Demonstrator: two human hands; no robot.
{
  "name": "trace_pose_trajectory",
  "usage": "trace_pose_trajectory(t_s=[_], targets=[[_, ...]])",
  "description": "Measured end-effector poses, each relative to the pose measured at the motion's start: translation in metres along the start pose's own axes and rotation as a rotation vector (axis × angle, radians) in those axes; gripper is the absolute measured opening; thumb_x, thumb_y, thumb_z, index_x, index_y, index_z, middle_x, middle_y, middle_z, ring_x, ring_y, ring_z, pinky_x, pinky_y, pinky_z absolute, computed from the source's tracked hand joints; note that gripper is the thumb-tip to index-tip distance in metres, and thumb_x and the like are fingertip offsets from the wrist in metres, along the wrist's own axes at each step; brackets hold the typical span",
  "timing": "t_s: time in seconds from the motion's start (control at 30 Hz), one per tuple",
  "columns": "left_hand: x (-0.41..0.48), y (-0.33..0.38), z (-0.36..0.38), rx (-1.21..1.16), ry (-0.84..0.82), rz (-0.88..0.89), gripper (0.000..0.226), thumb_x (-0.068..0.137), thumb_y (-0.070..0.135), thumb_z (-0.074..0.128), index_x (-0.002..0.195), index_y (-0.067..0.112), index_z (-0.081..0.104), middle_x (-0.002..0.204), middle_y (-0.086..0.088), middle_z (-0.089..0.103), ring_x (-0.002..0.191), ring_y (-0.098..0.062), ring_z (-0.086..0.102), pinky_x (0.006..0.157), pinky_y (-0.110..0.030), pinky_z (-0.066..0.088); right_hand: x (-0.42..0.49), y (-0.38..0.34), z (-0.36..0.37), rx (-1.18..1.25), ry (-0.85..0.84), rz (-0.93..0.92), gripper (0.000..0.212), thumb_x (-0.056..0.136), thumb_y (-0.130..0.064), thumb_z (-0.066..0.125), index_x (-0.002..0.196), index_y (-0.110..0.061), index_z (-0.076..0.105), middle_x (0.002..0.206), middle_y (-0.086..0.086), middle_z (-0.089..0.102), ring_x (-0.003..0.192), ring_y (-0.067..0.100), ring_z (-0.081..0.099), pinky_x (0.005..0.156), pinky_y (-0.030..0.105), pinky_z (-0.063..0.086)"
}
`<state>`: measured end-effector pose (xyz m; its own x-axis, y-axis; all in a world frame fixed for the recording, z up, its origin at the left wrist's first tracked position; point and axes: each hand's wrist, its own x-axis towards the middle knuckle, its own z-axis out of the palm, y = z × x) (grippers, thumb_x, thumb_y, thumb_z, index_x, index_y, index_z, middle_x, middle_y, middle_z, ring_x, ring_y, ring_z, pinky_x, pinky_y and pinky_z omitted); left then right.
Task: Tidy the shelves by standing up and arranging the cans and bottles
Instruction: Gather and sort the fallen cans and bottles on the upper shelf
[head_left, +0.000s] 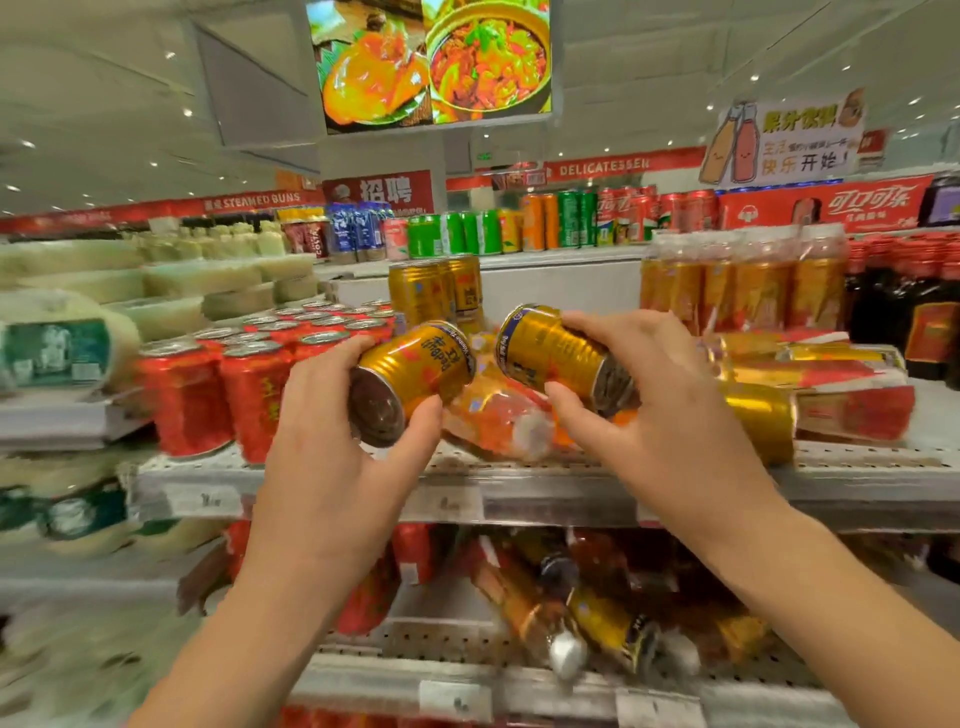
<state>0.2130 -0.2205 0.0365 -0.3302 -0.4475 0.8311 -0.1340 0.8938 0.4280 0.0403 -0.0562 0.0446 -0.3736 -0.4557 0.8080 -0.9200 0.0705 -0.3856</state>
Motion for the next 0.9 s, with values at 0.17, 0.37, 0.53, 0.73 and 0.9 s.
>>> trace_pose_trajectory(t_s=[0.17, 0.37, 0.53, 0.73, 0.9], targets=[[-0.007, -0.066, -0.028, 0.091, -0.114, -0.002, 0.065, 0.083, 0.045, 0.073, 0.139, 0.018, 0.050, 0.120, 0.007, 0.048, 0.106, 0.004, 0.041, 0.091, 0.003, 0.025, 0.001, -0.048, 0.066, -0.037, -0.052, 0.013, 0.053, 0.089, -0.037, 0.072, 0.139, -0.031, 0.055, 0.125, -0.003, 0.051, 0.120, 0.018, 0.048, 0.103, 0.033, 0.042], [-0.014, -0.098, -0.026, 0.132, -0.140, 0.012, 0.066, 0.083, 0.045, 0.072, 0.139, 0.020, 0.050, 0.123, 0.006, 0.050, 0.111, -0.005, 0.049, 0.090, -0.015, 0.036, -0.006, -0.066, 0.105, -0.114, -0.098, 0.023, 0.053, 0.090, -0.043, 0.067, 0.140, -0.036, 0.052, 0.127, -0.007, 0.048, 0.120, 0.014, 0.045, 0.100, 0.035, 0.045], [-0.016, -0.105, -0.021, 0.193, -0.099, 0.041, 0.065, 0.083, 0.049, 0.073, 0.138, 0.023, 0.049, 0.125, 0.002, 0.048, 0.111, -0.019, 0.056, 0.081, -0.034, 0.054, -0.013, -0.060, 0.116, -0.141, -0.134, 0.026, 0.055, 0.090, -0.046, 0.066, 0.141, -0.040, 0.047, 0.128, -0.013, 0.046, 0.117, 0.003, 0.038, 0.096, 0.021, 0.040], [-0.012, -0.107, -0.012, 0.363, -0.086, 0.105, 0.070, 0.082, 0.056, 0.073, 0.135, 0.015, 0.051, 0.125, -0.006, 0.048, 0.103, -0.028, 0.054, 0.067, -0.040, 0.053, -0.017, -0.058, 0.126, -0.177, -0.155, 0.019, 0.061, 0.085, -0.048, 0.073, 0.132, -0.029, 0.040, 0.124, -0.012, 0.053, 0.114, 0.006, 0.045, 0.084, 0.004, 0.032], [-0.010, -0.102, -0.010, 0.466, -0.159, 0.191, 0.068, 0.088, 0.059, 0.063, 0.138, 0.016, 0.051, 0.131, -0.010, 0.049, 0.101, -0.030, 0.055, 0.064, -0.041, 0.053, -0.019, -0.059, 0.127, -0.293, -0.112, -0.012, 0.058, 0.085, -0.053, 0.071, 0.129, -0.023, 0.049, 0.116, -0.008, 0.059, 0.107, 0.010, 0.051, 0.084, 0.017, 0.041]])
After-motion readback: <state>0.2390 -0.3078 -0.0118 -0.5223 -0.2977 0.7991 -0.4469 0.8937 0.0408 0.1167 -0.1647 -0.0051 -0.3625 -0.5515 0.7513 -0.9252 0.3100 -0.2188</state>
